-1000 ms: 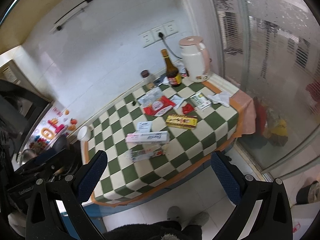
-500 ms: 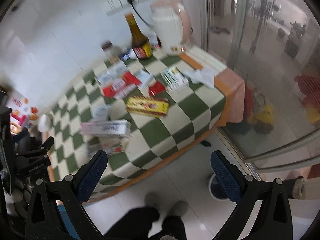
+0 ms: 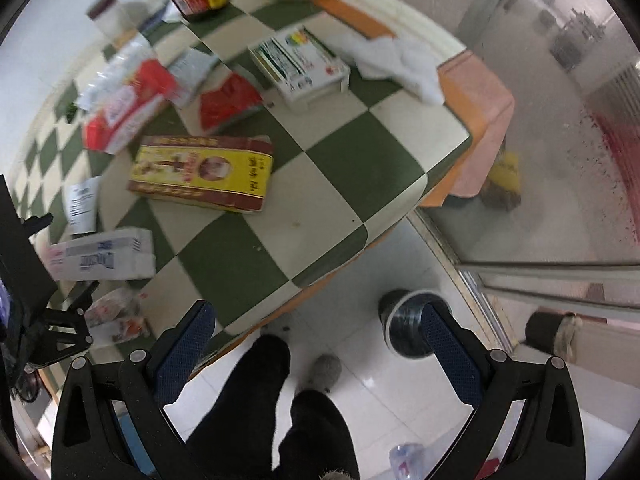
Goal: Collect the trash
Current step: 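Grasp the white Doctor toothpaste box with the left gripper while the right grasps the yellow box, then carry both boxes to the white bin and open both grippers to drop them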
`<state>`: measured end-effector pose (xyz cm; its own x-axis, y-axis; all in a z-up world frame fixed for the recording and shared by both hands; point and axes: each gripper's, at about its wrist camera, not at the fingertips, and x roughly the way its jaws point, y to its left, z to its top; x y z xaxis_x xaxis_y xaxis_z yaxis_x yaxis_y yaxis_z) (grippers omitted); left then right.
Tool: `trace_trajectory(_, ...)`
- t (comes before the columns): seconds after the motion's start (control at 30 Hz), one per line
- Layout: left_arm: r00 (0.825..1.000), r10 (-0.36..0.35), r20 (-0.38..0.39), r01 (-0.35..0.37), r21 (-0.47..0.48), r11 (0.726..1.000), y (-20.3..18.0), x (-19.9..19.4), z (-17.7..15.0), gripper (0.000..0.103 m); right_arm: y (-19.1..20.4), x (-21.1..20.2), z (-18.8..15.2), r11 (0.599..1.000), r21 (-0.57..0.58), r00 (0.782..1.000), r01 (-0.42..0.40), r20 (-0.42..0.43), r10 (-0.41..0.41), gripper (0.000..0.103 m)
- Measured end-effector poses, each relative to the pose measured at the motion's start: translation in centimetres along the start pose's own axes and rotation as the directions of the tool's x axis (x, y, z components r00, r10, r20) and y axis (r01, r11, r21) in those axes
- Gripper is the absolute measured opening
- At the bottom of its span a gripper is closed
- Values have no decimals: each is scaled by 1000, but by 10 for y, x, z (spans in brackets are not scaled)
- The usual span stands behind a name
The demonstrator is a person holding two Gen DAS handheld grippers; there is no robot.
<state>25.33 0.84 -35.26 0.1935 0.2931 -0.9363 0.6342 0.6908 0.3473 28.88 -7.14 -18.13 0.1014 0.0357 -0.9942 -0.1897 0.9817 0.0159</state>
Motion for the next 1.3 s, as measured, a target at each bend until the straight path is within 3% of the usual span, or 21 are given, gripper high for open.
trace_trajectory(0.07, 997, -70, 14, 70, 33, 997, -3, 2, 3, 58, 0, 12, 8, 1000, 6, 1000, 0, -31, 1, 103)
trace_trajectory(0.2, 991, -121, 50, 121, -7, 993, 4, -8, 6, 54, 3, 24, 22, 1000, 1, 998, 8, -59, -8, 103)
trace_trajectory(0.3, 990, -123, 65, 133, -175, 976, 28, -28, -5, 53, 12, 26, 36, 999, -36, 999, 6, -54, -8, 103)
trace_trajectory(0.37, 992, -114, 45, 123, -315, 941, 47, -33, -17, 52, 24, 25, 45, 996, -89, 999, 12, -42, -15, 103)
trace_trajectory(0.4, 993, -108, 35, 113, -424, 898, 62, -35, -24, 52, 33, 26, 50, 991, -129, 999, 22, -31, -26, 103)
trace_trajectory(0.43, 994, -106, 34, 109, -492, 864, 73, -34, -29, 52, 45, 27, 56, 983, -179, 999, 39, -18, -43, 103)
trace_trajectory(0.5, 992, -122, 17, 105, -631, 769, 92, -24, -37, 52, 64, 34, 63, 961, -265, 997, 77, -3, -80, 103)
trace_trajectory(0.53, 990, -143, 17, 116, -683, 722, 98, -17, -42, 52, 81, 43, 69, 934, -341, 994, 106, 6, -111, 103)
trace_trajectory(0.63, 982, -187, 17, 134, -765, 630, 103, 1, -44, 52, 112, 68, 81, 862, -486, 985, 146, -5, -170, 103)
trace_trajectory(0.73, 977, -212, 14, 141, -790, 597, 98, 14, -44, 51, 131, 96, 90, 778, -601, 968, 184, -24, -248, 94)
trace_trajectory(0.8, 974, -228, 15, 149, -798, 584, 94, 19, -44, 51, 129, 112, 94, 762, -618, 956, 193, -56, -288, 90)
trace_trajectory(0.87, 969, -246, 22, 163, -808, 566, 90, 22, -45, 51, 123, 114, 103, 806, -565, 960, 176, -81, -266, 90)
trace_trajectory(0.97, 964, -260, 55, 192, -822, 537, 94, 24, -54, 52, 102, 112, 117, 934, -355, 964, 42, -229, -131, 90)
trace_trajectory(1.0, 960, -271, 65, 203, -827, 525, 94, 24, -56, 52, 98, 111, 119, 950, -312, 962, -11, -263, -75, 90)
trace_trajectory(1.03, 957, -280, 74, 215, -830, 514, 96, 25, -61, 53, 91, 110, 122, 965, -224, 943, -133, -327, 55, 90)
trace_trajectory(1.1, 954, -286, 84, 225, -833, 505, 101, 25, -66, 55, 85, 109, 126, 958, -152, 915, -242, -365, 173, 90)
trace_trajectory(1.13, 954, -286, 89, 228, -834, 503, 101, 26, -68, 58, 86, 107, 128, 955, -187, 927, -229, -342, 155, 90)
trace_trajectory(1.23, 953, -286, 98, 235, -835, 498, 111, 37, -73, 61, 94, 113, 128, 935, -349, 969, -63, -245, -26, 90)
trace_trajectory(1.3, 954, -284, 98, 236, -832, 503, 118, 42, -73, 58, 101, 124, 127, 915, -403, 969, -35, -237, -67, 90)
